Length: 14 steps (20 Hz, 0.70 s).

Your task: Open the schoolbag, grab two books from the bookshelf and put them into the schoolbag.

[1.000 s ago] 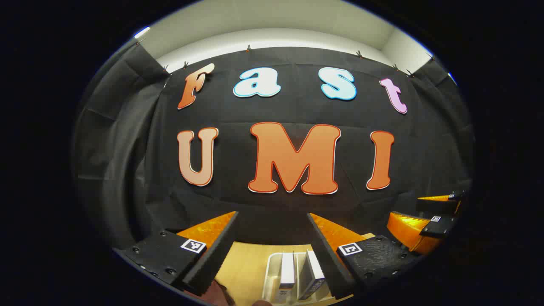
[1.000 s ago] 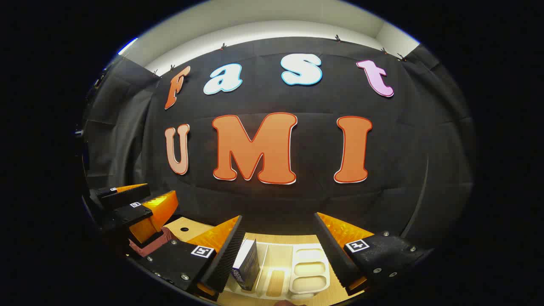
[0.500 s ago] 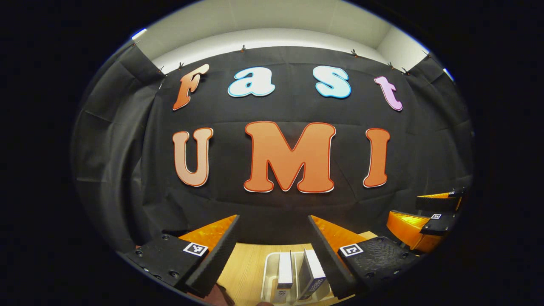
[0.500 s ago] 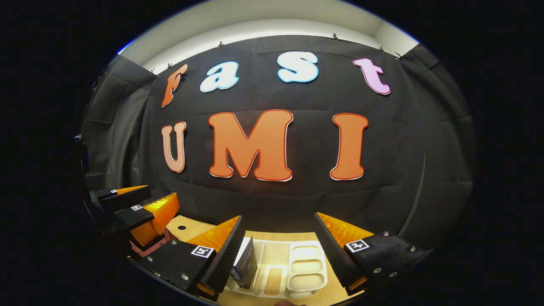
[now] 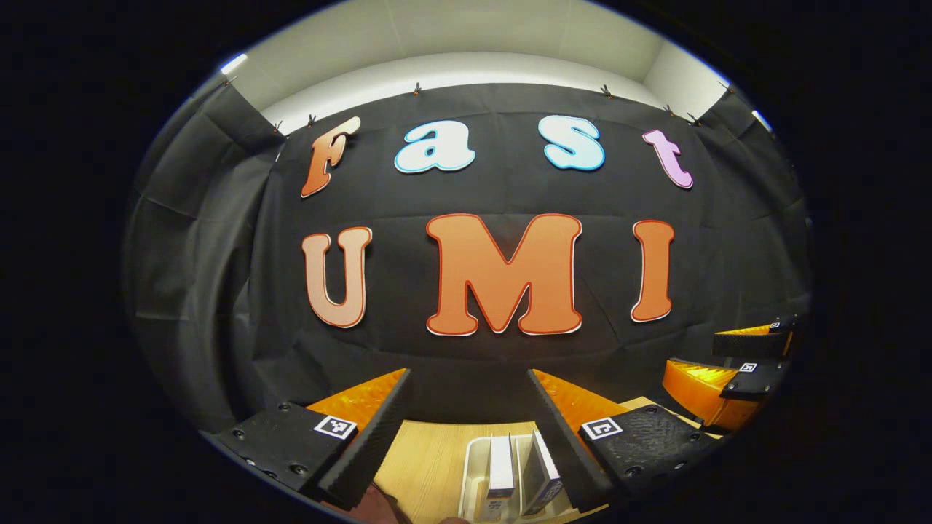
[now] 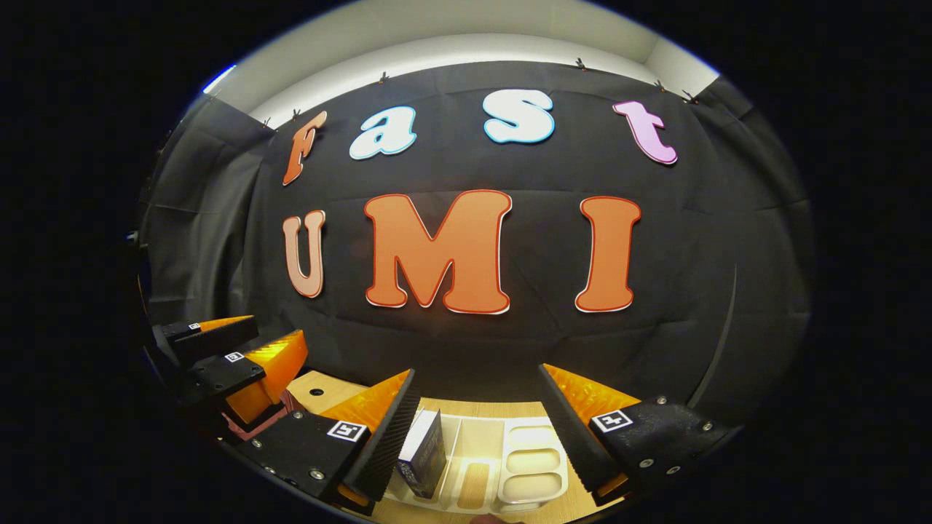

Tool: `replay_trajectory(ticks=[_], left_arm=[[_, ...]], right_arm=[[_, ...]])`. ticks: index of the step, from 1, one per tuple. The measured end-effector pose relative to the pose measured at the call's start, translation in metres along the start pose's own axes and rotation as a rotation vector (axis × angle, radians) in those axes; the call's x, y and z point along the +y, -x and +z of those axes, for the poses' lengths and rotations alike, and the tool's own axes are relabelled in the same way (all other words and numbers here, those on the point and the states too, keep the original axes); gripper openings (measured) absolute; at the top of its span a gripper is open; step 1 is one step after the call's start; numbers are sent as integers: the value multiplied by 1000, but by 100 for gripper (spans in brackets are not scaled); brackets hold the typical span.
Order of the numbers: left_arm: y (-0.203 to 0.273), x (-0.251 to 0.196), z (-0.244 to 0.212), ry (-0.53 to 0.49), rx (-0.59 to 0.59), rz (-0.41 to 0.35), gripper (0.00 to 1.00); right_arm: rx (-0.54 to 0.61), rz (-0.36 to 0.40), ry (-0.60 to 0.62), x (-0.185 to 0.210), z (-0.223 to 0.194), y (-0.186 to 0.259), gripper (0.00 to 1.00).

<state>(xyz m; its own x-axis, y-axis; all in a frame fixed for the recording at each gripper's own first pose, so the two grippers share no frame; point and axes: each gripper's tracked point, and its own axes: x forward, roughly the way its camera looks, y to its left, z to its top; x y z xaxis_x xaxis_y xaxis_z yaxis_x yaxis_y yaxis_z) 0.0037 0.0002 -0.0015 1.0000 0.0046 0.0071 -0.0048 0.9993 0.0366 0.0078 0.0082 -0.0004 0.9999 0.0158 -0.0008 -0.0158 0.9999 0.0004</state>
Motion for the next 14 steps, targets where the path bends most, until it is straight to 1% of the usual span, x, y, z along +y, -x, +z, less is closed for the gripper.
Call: replay_trajectory(ticks=[4,5,7,8,11,12,13,14], left_arm=[[-1,-1,0,-3,-2,-1,96],[0,-1,-1,-3,-2,0,99],[0,-1,-2,-2,1,1,99],[-1,-1,-1,-2,1,0,96],[0,2,1,-7,-5,9,96],[0,4,3,-7,-8,14,99],[2,7,2,-9,-10,20,96],[2,8,1,-8,-9,23,96]], right_arm=[[4,12,11,2,-1,-1,96],[2,12,13,2,0,-1,96],[3,12,13,1,-1,-1,96],[4,14,12,1,-1,-1,96],[6,14,16,2,-2,0,96],[5,15,16,2,-2,0,96],[5,16,18,3,-2,0,96],[5,15,18,3,-2,0,96]])
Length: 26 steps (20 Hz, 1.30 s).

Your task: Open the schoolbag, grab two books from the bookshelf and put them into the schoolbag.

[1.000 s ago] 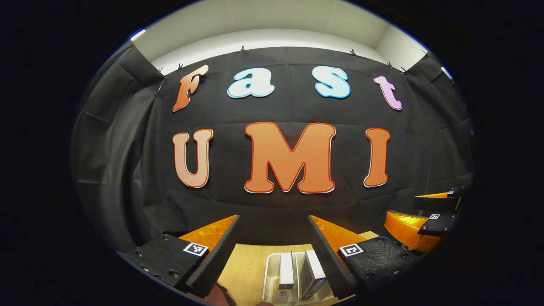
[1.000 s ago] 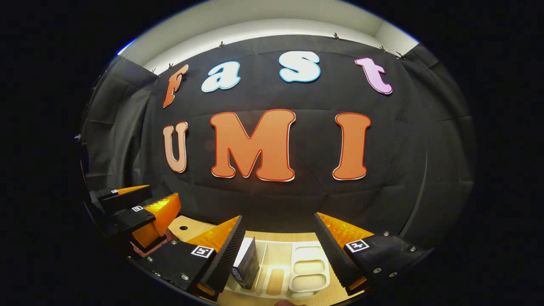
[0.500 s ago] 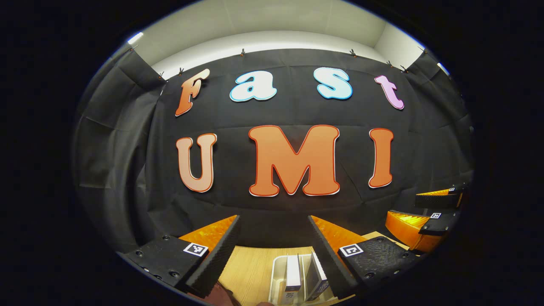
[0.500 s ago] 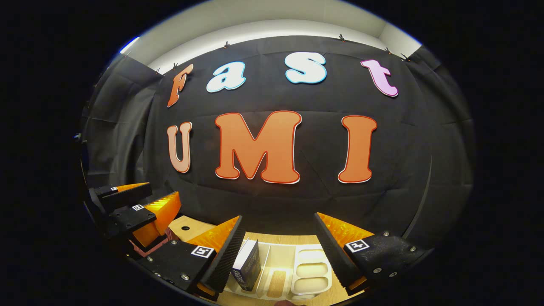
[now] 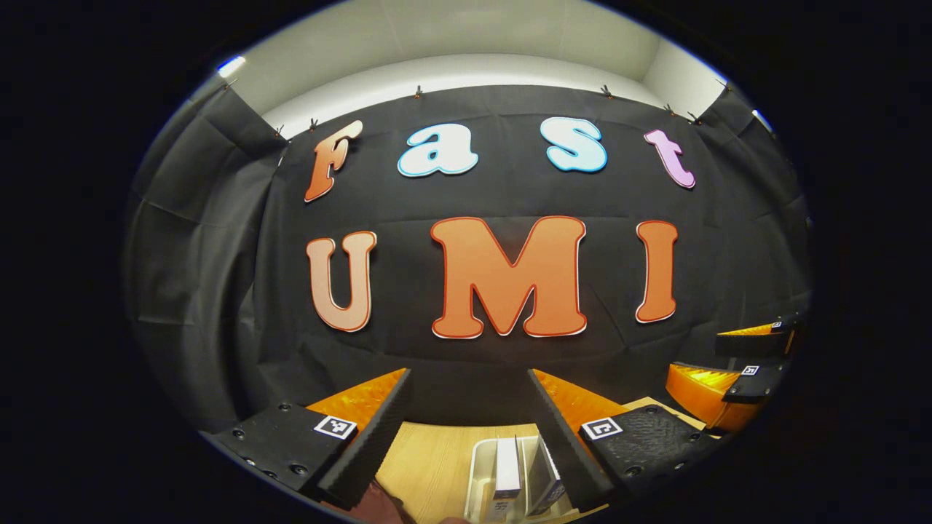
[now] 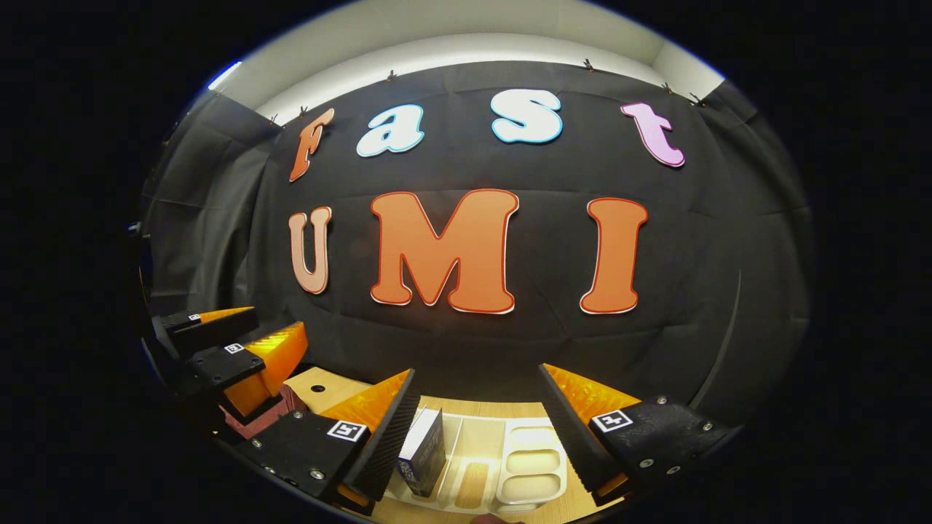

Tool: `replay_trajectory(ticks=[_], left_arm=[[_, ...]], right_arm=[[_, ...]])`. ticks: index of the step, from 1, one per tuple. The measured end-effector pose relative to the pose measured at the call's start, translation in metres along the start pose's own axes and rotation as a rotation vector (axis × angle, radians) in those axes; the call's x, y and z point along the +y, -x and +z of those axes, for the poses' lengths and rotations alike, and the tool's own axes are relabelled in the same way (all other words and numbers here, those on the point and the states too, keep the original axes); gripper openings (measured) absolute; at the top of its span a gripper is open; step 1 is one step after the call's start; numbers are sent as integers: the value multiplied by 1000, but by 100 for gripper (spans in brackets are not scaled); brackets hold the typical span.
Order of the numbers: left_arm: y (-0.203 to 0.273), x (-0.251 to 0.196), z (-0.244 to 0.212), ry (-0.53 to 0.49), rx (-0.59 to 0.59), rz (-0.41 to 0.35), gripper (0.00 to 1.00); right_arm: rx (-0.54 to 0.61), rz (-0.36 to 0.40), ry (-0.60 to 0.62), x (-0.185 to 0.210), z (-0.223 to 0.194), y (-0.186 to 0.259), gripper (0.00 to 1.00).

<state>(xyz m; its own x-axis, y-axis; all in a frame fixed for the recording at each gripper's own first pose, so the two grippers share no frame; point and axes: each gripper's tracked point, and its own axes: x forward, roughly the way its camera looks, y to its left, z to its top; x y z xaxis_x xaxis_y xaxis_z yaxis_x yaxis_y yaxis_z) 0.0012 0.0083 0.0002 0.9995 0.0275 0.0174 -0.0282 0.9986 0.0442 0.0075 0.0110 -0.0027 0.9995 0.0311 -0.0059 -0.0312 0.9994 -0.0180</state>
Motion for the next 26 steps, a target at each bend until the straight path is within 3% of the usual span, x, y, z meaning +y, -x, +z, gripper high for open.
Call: replay_trajectory(ticks=[12,16,19,20,21,26], left_arm=[[5,26,-12,-8,26,54,96],[8,45,-34,-81,68,84,99],[9,57,-71,-142,149,101,96],[10,64,-84,-173,176,108,100],[13,70,-98,-198,210,115,96],[33,98,-184,-348,433,128,99]], right_arm=[[22,7,-12,1,-11,2,96],[42,1,-21,-3,-20,0,96],[68,-7,-28,-9,-33,-3,97],[78,-3,-33,-9,-37,-4,97],[87,-3,-34,-9,-42,-6,96],[122,7,-25,-11,-60,-18,96]])
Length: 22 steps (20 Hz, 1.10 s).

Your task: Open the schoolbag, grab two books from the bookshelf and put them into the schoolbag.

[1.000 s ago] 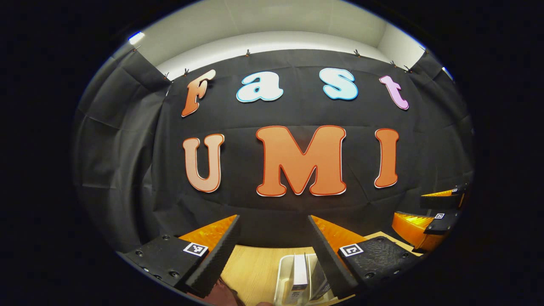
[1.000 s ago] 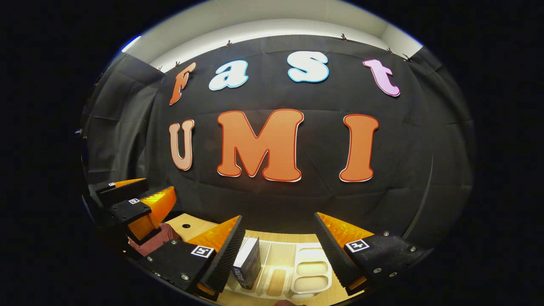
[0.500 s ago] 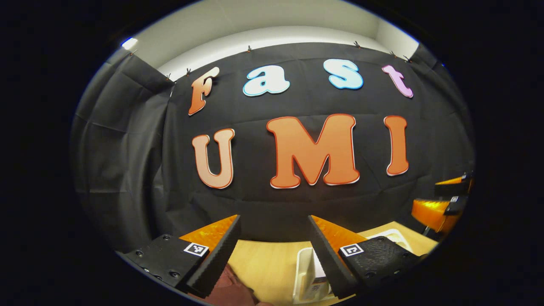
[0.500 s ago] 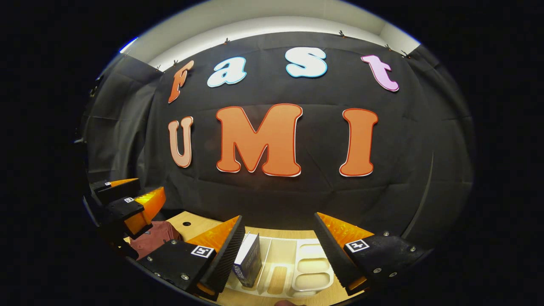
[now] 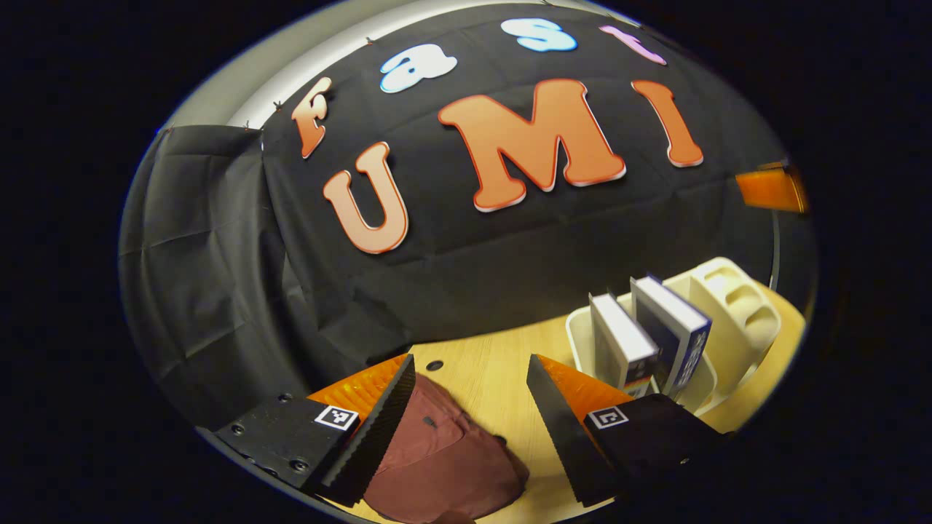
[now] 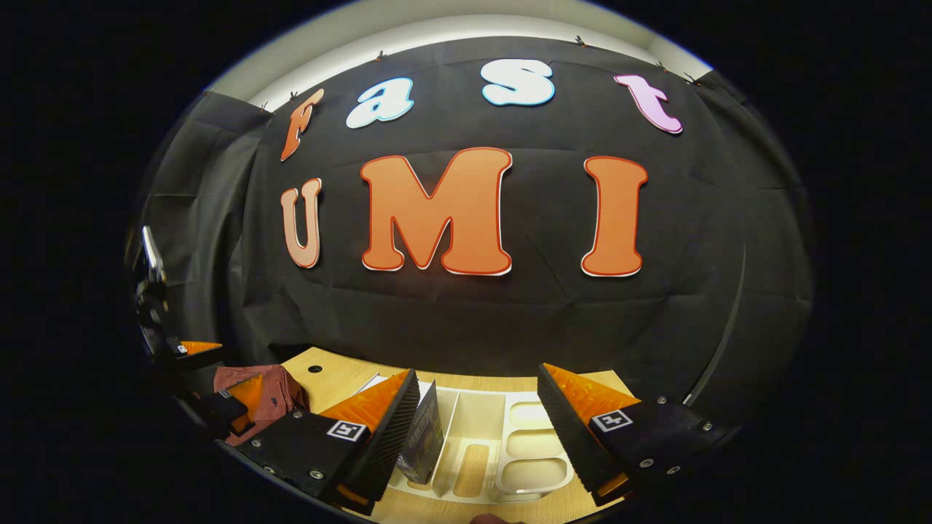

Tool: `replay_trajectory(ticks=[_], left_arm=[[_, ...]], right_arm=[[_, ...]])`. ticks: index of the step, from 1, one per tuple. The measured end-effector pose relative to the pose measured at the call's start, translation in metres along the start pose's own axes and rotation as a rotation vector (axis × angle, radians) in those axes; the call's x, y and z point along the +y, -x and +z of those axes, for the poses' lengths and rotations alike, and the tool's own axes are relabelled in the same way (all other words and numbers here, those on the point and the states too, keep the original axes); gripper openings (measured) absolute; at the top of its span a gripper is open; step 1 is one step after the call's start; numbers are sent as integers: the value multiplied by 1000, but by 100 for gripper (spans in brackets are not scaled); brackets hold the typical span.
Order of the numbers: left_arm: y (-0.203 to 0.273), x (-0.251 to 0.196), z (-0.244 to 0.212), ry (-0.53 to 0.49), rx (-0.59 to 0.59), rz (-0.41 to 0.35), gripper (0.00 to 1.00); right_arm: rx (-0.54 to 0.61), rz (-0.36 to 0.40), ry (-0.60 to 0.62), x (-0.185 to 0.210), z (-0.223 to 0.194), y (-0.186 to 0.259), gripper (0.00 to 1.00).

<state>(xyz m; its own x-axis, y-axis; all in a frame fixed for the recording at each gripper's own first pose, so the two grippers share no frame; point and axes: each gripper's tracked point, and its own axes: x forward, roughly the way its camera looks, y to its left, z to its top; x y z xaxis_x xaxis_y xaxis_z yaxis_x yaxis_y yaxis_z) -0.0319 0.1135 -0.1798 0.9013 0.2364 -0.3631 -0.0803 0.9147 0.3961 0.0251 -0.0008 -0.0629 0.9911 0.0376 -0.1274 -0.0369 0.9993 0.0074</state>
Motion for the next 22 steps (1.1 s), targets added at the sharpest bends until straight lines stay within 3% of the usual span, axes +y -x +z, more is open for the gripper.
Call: replay_trajectory(ticks=[13,22], left_arm=[[-6,-14,-195,-322,352,-23,99],[9,-32,-235,-429,423,-61,99]], right_arm=[[47,2,9,-12,-24,-24,97],[54,-13,10,-20,-30,-26,97]])
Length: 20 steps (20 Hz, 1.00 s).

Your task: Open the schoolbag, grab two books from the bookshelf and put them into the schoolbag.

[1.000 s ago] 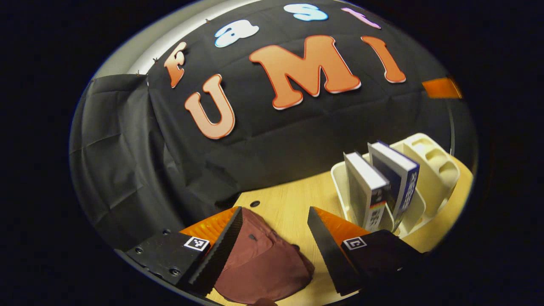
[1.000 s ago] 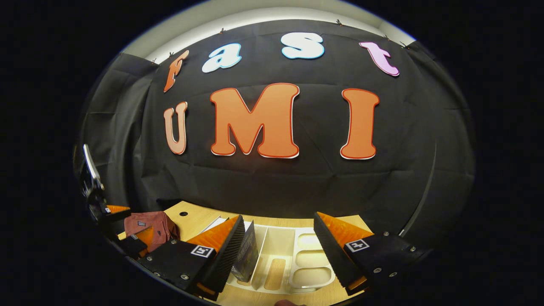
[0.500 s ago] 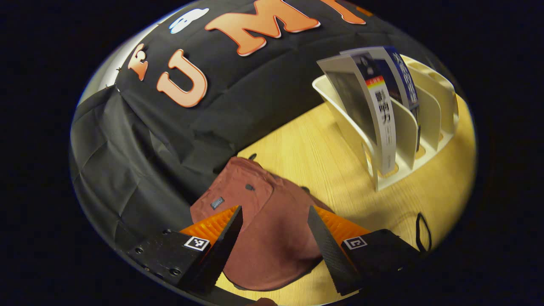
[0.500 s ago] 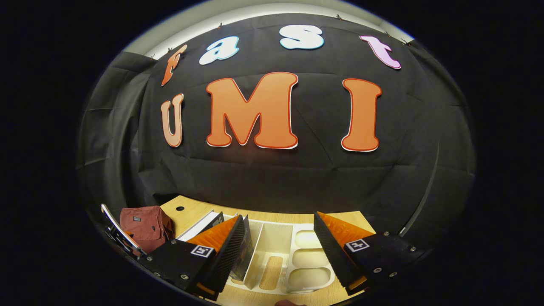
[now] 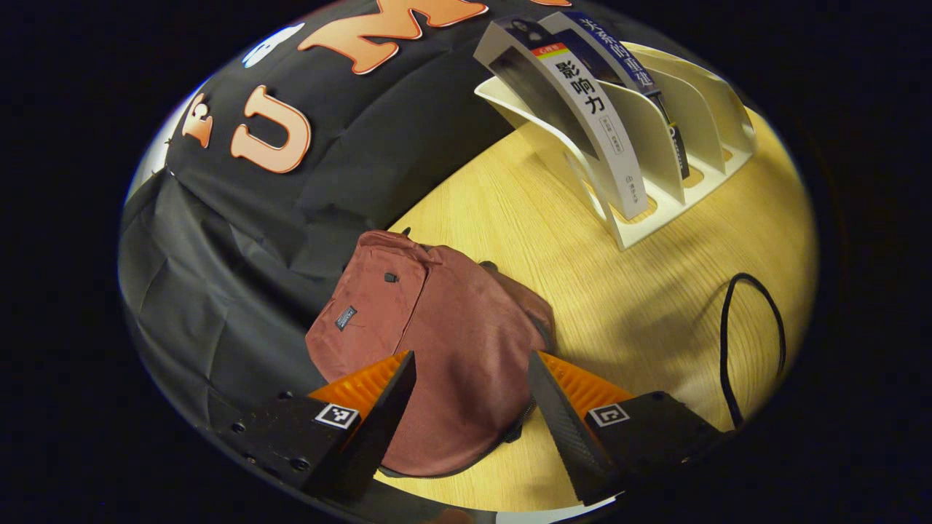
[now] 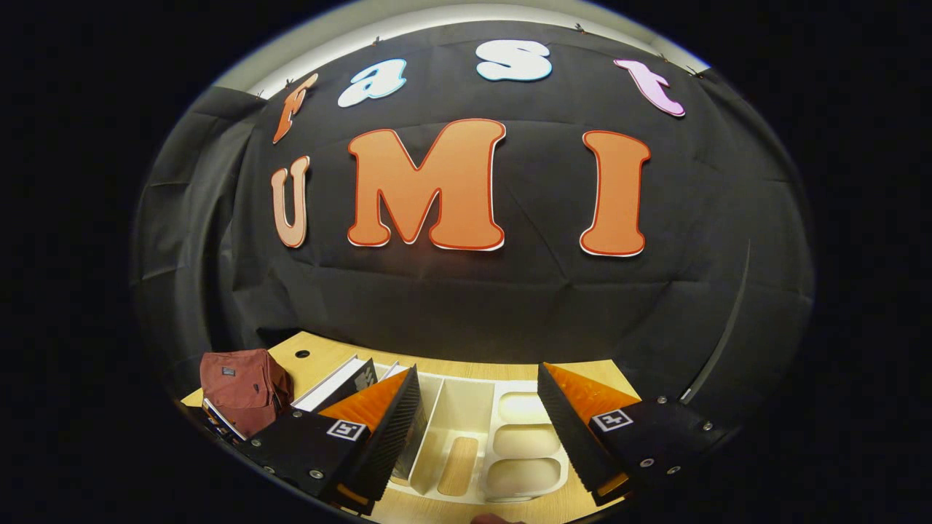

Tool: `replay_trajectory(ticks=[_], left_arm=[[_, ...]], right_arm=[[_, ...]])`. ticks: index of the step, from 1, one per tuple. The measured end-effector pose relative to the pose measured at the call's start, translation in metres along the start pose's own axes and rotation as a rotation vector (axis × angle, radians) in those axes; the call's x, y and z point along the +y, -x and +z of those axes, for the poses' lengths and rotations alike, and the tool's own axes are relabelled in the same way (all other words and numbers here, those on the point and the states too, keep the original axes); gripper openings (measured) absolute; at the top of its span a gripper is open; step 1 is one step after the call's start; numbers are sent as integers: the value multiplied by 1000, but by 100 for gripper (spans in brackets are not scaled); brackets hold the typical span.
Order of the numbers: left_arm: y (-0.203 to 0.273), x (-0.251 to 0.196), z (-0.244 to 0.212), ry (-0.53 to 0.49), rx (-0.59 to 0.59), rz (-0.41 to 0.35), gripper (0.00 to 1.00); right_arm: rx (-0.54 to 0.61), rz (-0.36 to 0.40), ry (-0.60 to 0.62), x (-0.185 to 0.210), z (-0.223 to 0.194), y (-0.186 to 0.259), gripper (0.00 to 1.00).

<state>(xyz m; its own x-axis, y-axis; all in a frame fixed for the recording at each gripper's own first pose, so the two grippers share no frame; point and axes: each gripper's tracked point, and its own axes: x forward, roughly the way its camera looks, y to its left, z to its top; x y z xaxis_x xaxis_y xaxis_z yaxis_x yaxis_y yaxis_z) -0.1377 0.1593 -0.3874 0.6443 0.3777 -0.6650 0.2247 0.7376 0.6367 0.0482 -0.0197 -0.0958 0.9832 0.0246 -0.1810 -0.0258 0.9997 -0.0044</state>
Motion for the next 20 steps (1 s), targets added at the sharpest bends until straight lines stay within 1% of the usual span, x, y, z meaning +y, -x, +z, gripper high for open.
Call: replay_trajectory(ticks=[2,3,6,8,11,13,14,16,18,20], left_arm=[[4,-5,0,-53,1,8,99],[5,-7,0,-62,-5,8,99],[8,-15,-8,-48,20,-11,99],[4,-2,-15,-80,39,54,98],[5,4,-16,-100,34,78,98],[9,13,-3,-138,-9,114,98],[12,21,6,-169,-30,148,97],[8,34,16,-186,-72,188,97],[1,37,8,-187,-36,197,97],[-1,47,12,-212,-36,238,96]], right_arm=[[4,-2,-5,-1,-2,-1,97],[4,-6,-6,-3,-2,-1,97],[4,-7,-10,-3,-4,0,97],[7,-8,-15,-4,-6,0,97],[12,-4,-21,-3,-7,1,97],[9,-3,-23,-4,-7,2,96],[7,-5,-21,-4,-6,3,97],[7,-2,-17,-3,-7,3,97],[10,6,-22,0,-7,5,96],[-2,8,-23,1,-3,7,97]])
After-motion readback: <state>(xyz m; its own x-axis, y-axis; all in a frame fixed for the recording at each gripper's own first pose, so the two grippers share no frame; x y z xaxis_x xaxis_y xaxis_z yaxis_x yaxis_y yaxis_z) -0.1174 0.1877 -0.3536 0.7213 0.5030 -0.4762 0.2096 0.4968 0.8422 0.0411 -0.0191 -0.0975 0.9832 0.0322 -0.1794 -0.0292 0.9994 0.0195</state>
